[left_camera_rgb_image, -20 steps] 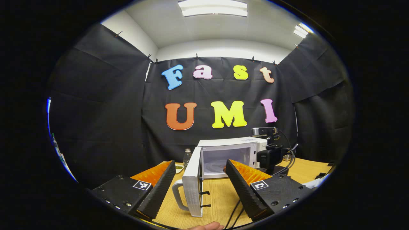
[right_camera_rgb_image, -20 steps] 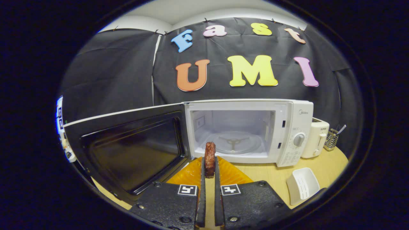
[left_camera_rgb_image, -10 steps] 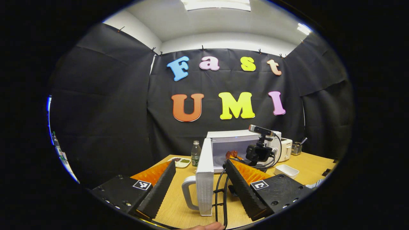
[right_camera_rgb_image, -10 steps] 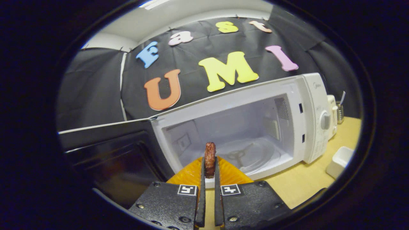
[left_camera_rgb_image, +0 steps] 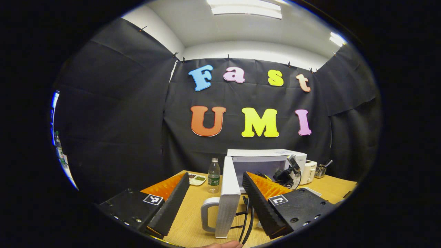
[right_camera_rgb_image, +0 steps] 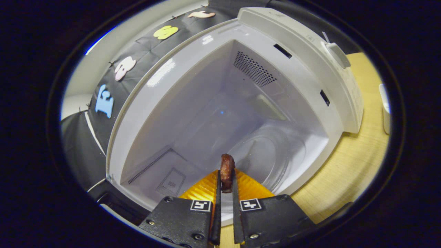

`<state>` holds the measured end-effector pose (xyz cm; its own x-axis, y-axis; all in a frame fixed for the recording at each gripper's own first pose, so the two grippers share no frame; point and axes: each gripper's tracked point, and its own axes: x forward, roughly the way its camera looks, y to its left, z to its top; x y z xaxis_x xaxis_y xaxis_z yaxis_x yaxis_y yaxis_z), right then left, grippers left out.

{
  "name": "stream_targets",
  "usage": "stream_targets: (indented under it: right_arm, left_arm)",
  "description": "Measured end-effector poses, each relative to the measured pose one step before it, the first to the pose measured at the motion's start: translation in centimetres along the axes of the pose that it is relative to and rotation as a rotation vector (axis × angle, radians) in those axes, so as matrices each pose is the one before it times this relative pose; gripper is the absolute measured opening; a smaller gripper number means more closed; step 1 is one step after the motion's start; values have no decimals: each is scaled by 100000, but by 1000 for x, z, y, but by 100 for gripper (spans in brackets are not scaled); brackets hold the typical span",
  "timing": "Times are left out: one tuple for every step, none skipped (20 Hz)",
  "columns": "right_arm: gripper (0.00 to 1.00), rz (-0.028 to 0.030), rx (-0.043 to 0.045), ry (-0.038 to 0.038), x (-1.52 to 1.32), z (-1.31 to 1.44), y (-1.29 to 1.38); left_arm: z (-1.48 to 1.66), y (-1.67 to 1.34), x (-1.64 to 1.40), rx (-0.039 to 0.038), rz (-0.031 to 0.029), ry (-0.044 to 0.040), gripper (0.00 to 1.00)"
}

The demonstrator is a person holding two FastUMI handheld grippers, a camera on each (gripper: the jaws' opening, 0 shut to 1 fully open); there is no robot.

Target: Open the microwave oven with the left hand, put the food in, and close the microwave oven.

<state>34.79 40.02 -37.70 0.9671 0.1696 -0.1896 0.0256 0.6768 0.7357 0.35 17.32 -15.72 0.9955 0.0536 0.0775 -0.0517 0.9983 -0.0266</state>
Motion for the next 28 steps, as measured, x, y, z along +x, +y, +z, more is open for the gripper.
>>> stream_targets:
  right_arm:
    - [18, 134, -386, 42, 308, -31, 3]
    - [4, 421, -782, -43, 100, -124, 179]
    - [19, 377, -598, -82, 207, -25, 126]
    - [20, -361, -565, 241, 155, -115, 19]
    - [23, 274, 721, 339, 152, 128, 167]
    - [9, -25, 793, 428, 19, -111, 117]
    - [23, -870, 88, -76, 380, -127, -173]
    - [23, -684, -1181, -84, -359, 152, 64]
    - [23, -640, -1550, -808, -47, 287, -3]
    - [12, -913, -1852, -1509, -262, 403, -8]
    - [24, 80, -1630, -1869, -373, 532, 50]
    - [31, 160, -1706, -1198, -459, 375, 294]
    - [58, 601, -2628, -1103, -500, 407, 237]
    - [63, 676, -2907, -919, -643, 430, 191]
    - [70, 769, -2703, -621, -716, 463, 125]
    - [60, 294, -2508, 51, -851, 263, 108]
    - [76, 237, -1974, -346, -812, 377, -43]
    - [79, 1344, -2238, 608, -930, 372, 170]
    - [68, 2713, -2028, 700, -1130, 358, 258]
    - [82, 3986, -1150, -355, -1388, 739, 482]
    - [84, 3529, -123, -1563, -1369, 1027, 396]
    - [85, 1840, -1264, -668, -1422, 854, -177]
    - [88, -79, -2434, -370, -1352, 933, -393]
    - [80, -1522, -4174, -230, -1426, 896, -892]
    - [100, -2451, -5514, -253, -1357, 1050, -825]
    - [99, -2565, -5975, -473, -1368, 1032, -1080]
    - [100, -1154, -5272, -472, -1099, 1080, -837]
    - [100, -989, -4683, -846, -1534, 1123, -658]
  left_arm:
    - [-182, 50, 148, -208, 535, 488, 84]
    - [-123, -134, -37, -116, 283, 333, 83]
    - [-131, -145, -20, -22, -163, 454, 82]
    - [-157, -156, -23, 178, -292, 295, 93]
    - [-40, -246, -17, 350, 22, 133, 93]
    - [37, -132, 104, 473, -503, -191, 93]
    - [149, -183, 10, 459, -543, -328, 93]
    - [36, -223, 14, 585, -388, -25, 93]
    - [99, -130, -72, 514, -146, -225, 93]
    - [75, 13, -133, 235, -193, -164, 93]
    - [-57, -143, -78, 72, -265, 179, 93]
    - [100, -38, -196, 36, -84, -4, 93]
    - [-14, 14, -195, 44, -185, 27, 93]
    - [39, 15, 5, 79, -239, 21, 93]
    - [129, -6, -158, 95, -84, -69, 93]
    - [143, 64, -148, 211, -165, -135, 93]
    - [29, 166, -210, 150, -70, -109, 93]
    - [19, 236, -88, 53, 270, -17, 93]
    - [5, 263, -244, -166, 484, 61, 93]
    - [-35, 281, -113, -380, 124, 165, 93]
    - [-69, 246, -94, -198, -91, 57, 93]
    - [-121, 232, -199, -36, 181, 255, 93]
    - [-143, 484, -207, 144, 277, 447, 93]
    - [-176, 571, -171, 166, 1052, 75, 93]
    - [-183, 754, -69, 36, 983, 41, 93]
    - [-453, 545, 113, -240, 862, 1035, 93]
    - [-369, 581, 114, -668, 794, 1003, 93]
    - [-553, 300, -31, -1268, -47, 706, 93]
